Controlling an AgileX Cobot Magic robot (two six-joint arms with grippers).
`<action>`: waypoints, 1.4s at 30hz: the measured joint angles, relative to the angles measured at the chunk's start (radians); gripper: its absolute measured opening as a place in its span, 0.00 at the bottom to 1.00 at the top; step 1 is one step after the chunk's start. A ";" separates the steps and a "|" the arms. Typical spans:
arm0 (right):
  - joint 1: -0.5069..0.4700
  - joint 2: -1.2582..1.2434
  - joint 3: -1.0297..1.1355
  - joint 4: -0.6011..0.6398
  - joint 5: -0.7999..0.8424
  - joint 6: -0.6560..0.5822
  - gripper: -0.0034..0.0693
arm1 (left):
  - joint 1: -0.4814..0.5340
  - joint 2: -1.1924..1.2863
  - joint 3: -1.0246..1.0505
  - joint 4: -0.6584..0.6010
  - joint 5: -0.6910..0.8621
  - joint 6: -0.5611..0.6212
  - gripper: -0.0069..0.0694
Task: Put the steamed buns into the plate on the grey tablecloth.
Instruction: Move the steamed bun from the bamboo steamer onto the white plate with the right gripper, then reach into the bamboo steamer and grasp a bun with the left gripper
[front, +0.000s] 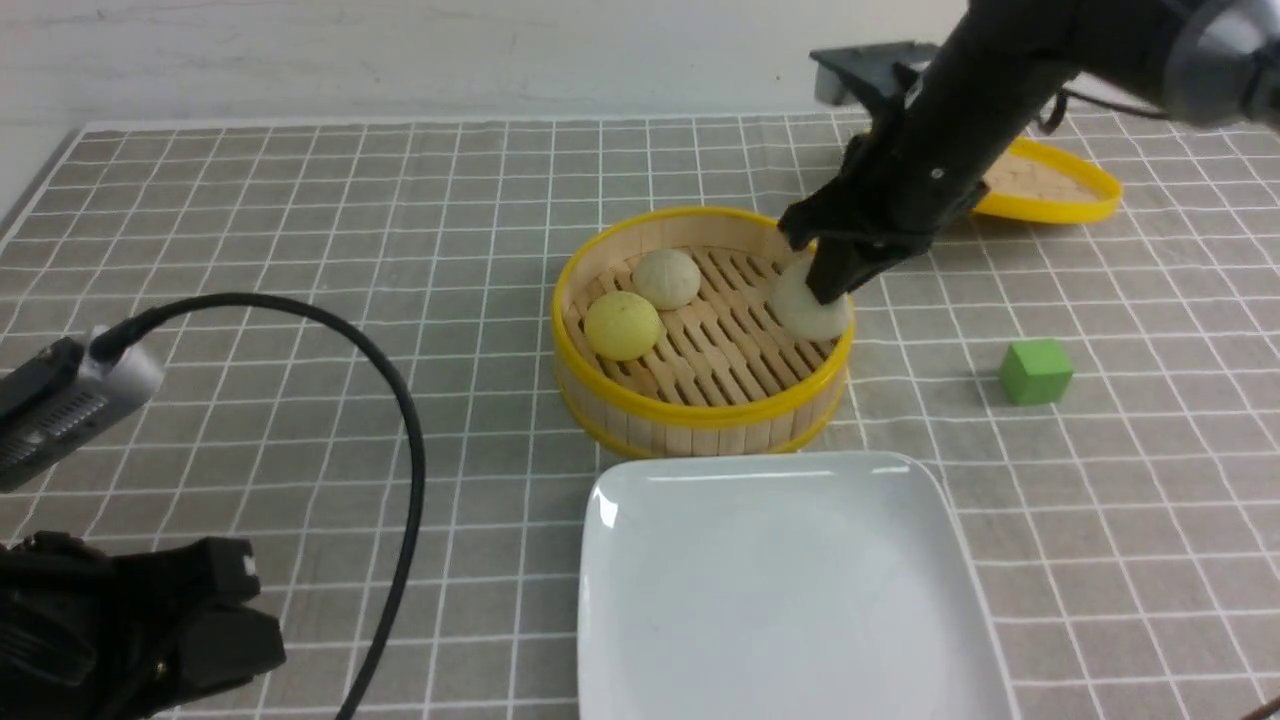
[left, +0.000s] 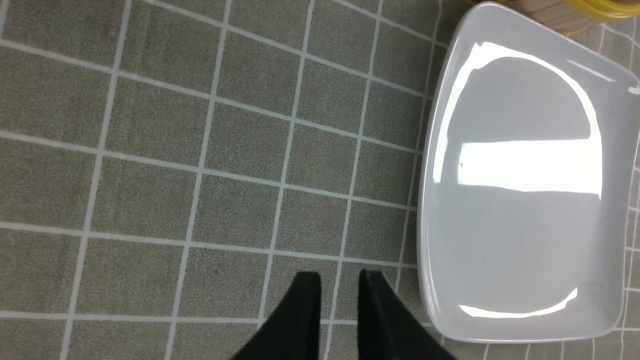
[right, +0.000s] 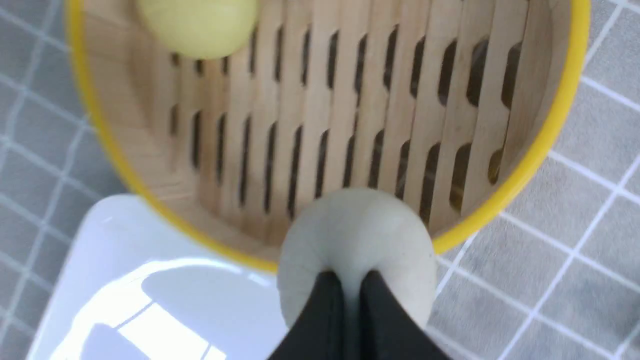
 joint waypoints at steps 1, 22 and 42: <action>0.000 -0.035 0.009 0.011 0.012 0.009 0.08 | 0.000 0.000 0.000 0.003 0.000 0.000 0.28; 0.149 -0.240 0.818 0.046 -0.301 0.060 0.31 | 0.000 0.000 -0.004 0.017 -0.042 0.020 0.35; 0.109 -0.644 0.748 -0.191 0.016 0.109 0.03 | -0.011 0.503 -0.523 -0.249 0.136 0.447 0.37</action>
